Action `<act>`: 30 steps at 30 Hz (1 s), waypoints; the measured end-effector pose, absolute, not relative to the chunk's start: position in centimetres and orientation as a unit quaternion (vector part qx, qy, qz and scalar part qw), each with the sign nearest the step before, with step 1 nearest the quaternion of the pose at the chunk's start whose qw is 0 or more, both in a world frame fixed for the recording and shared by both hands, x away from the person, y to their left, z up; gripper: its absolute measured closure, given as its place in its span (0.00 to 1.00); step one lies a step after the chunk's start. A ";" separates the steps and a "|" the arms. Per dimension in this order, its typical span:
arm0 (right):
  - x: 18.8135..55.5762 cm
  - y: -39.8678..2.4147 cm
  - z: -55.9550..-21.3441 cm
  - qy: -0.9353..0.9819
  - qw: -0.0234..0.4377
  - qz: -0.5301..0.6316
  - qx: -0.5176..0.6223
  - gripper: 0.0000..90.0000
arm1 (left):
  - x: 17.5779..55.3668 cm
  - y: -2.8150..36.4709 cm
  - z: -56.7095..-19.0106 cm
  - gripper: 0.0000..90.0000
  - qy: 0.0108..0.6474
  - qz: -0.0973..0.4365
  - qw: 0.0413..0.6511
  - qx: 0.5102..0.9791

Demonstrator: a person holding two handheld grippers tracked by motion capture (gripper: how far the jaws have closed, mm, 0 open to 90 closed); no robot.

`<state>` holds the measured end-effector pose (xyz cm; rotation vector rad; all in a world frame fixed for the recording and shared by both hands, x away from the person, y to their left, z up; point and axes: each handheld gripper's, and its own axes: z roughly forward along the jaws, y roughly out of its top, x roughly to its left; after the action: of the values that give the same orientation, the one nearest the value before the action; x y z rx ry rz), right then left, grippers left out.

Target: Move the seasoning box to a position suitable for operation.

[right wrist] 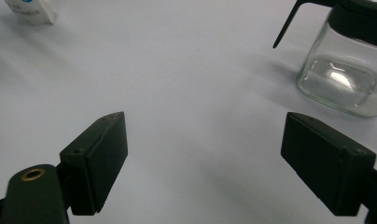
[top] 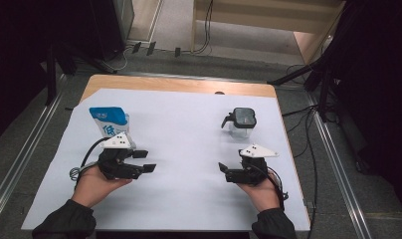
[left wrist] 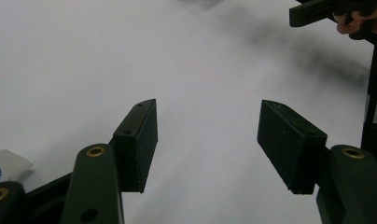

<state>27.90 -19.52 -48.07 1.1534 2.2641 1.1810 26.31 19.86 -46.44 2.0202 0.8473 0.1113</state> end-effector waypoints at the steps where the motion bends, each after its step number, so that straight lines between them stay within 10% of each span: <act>1: 27.9 -19.5 -48.0 0.795 0.169 0.417 0.407 0.17 | 26.3 19.9 -46.4 0.44 0.344 0.045 0.456 0.819; 30: 28.6 -21.0 -46.8 0.764 0.181 0.437 0.438 0.24 | 25.9 19.6 -46.4 0.29 0.317 0.037 0.443 0.838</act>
<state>28.62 -21.05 -46.82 1.2382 2.1590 1.2337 25.86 19.56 -46.39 2.0778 0.7867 0.0914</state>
